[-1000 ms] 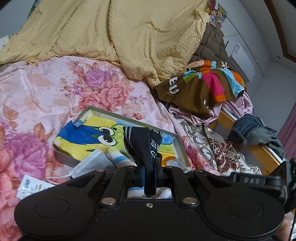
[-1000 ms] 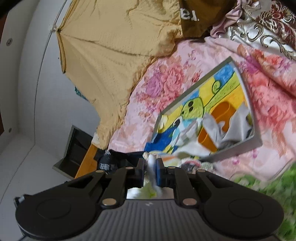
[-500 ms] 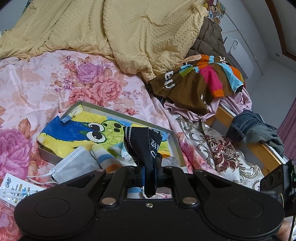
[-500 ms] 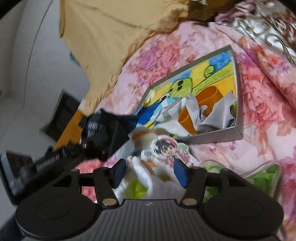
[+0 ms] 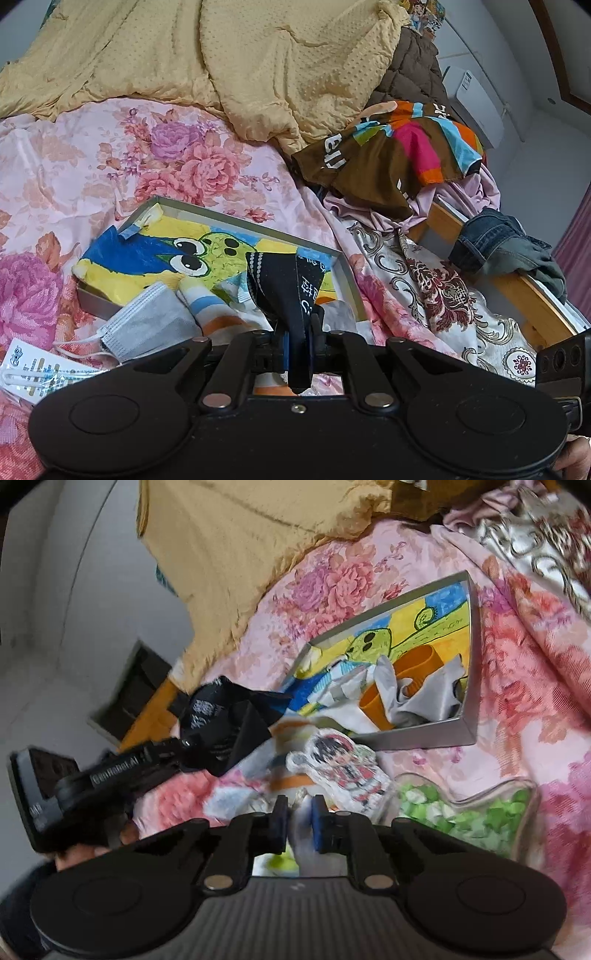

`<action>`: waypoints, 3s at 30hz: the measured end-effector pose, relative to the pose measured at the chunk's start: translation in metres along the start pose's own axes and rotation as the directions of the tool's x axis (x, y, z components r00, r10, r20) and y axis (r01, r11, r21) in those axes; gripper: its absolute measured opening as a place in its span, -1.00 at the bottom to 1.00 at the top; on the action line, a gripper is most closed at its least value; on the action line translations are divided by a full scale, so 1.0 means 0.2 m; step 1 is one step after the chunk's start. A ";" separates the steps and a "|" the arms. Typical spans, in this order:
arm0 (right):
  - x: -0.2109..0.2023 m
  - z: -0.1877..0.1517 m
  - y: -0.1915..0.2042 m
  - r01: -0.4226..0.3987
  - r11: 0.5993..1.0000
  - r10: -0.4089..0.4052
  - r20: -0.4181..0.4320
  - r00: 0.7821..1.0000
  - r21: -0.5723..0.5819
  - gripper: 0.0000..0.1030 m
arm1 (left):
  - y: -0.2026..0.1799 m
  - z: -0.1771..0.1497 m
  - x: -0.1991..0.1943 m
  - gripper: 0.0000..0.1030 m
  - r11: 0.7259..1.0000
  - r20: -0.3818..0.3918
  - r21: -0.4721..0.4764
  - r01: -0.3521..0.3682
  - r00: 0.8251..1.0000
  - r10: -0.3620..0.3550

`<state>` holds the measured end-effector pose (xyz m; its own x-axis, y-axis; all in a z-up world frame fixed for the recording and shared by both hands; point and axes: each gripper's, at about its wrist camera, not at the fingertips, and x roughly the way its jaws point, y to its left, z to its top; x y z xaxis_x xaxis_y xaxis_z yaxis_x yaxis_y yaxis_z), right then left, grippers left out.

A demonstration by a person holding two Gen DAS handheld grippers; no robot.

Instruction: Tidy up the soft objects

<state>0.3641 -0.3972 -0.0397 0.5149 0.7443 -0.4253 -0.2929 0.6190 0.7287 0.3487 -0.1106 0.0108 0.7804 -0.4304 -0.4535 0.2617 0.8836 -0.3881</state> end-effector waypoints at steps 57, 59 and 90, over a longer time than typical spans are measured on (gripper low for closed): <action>-0.12 -0.01 0.30 0.299 0.894 -0.227 0.237 0.945 -0.333 -0.87 | -0.02 0.09 0.14 -0.82 0.998 -0.001 0.036 0.043 0.999 -0.043; -0.12 0.02 0.31 0.304 0.893 -0.222 0.264 0.939 -0.332 -0.88 | -0.01 0.11 0.16 -0.82 0.998 0.000 0.040 0.043 0.999 -0.043; 0.16 0.40 -0.09 0.395 0.917 -0.342 0.404 0.848 -0.053 -0.74 | 0.07 0.23 0.72 -0.78 1.000 -0.084 0.019 -0.022 0.996 0.024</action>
<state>0.4496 -0.4040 -0.0235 0.8626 0.3185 -0.3929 -0.1079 0.8748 0.4722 0.4899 -0.1520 -0.0227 0.7362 -0.4229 -0.5283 0.2550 0.8965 -0.3624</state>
